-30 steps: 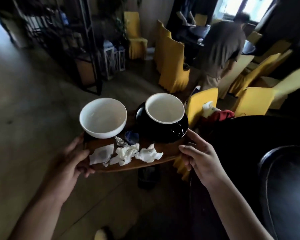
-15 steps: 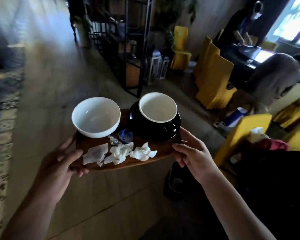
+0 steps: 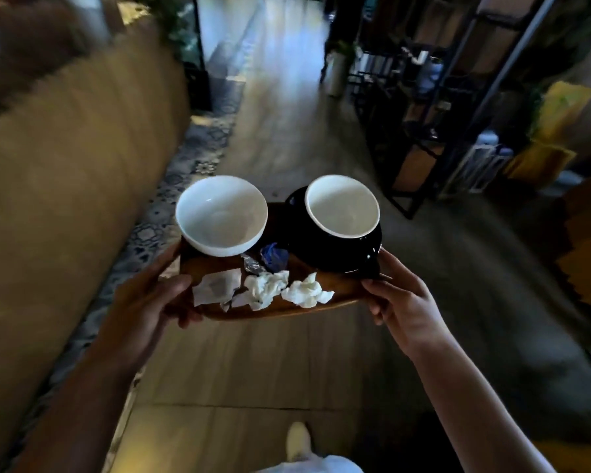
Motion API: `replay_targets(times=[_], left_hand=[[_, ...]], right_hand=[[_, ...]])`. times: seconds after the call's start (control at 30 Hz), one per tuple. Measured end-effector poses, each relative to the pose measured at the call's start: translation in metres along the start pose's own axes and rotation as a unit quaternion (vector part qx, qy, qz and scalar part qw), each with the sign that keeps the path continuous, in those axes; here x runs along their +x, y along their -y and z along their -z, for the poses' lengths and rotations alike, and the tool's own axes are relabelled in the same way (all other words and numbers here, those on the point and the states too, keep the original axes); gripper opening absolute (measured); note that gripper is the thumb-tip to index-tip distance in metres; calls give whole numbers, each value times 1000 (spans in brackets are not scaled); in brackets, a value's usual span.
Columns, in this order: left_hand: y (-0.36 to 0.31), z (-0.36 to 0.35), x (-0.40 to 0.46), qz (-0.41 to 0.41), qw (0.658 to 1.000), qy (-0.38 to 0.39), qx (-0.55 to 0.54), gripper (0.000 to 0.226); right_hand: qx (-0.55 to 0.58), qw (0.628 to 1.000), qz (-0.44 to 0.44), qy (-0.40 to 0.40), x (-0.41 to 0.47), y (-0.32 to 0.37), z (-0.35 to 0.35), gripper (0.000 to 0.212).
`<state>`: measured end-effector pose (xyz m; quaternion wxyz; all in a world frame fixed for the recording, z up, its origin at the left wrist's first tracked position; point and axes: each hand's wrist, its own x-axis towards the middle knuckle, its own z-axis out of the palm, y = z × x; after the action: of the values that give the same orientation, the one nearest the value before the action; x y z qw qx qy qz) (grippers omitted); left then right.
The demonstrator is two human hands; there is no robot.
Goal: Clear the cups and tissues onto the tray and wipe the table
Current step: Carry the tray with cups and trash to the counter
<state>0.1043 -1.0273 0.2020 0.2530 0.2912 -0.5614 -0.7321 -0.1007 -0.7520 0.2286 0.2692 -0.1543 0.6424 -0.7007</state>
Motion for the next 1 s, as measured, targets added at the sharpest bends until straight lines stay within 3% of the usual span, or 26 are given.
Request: replay_targets(times=[0.1, 0.2, 0.27, 0.5, 0.63, 0.8, 1.0], left_hand=[[-4, 39, 13, 2, 998, -56, -10, 70], [-11, 74, 28, 6, 994, -102, -28, 32], [-18, 95, 40, -8, 989, -141, -50, 31], [-38, 180, 81, 1, 969, -231, -82, 50], [-53, 225, 94, 2, 953, -283, -104, 99], [-60, 288, 101, -23, 931, -340, -129, 79], [-69, 386, 91, -35, 914, -383, -131, 99]], right_hand=[[-11, 998, -6, 65, 49, -5, -45, 59], [-2, 992, -18, 121, 101, -16, -93, 59], [15, 987, -31, 159, 136, -24, -126, 59], [12, 948, -57, 314, 249, -31, -250, 64], [-38, 926, -60, 370, 294, -33, -329, 64], [-107, 888, -43, 446, 323, -42, -429, 54], [-108, 862, -81, 488, 319, -68, -554, 59]])
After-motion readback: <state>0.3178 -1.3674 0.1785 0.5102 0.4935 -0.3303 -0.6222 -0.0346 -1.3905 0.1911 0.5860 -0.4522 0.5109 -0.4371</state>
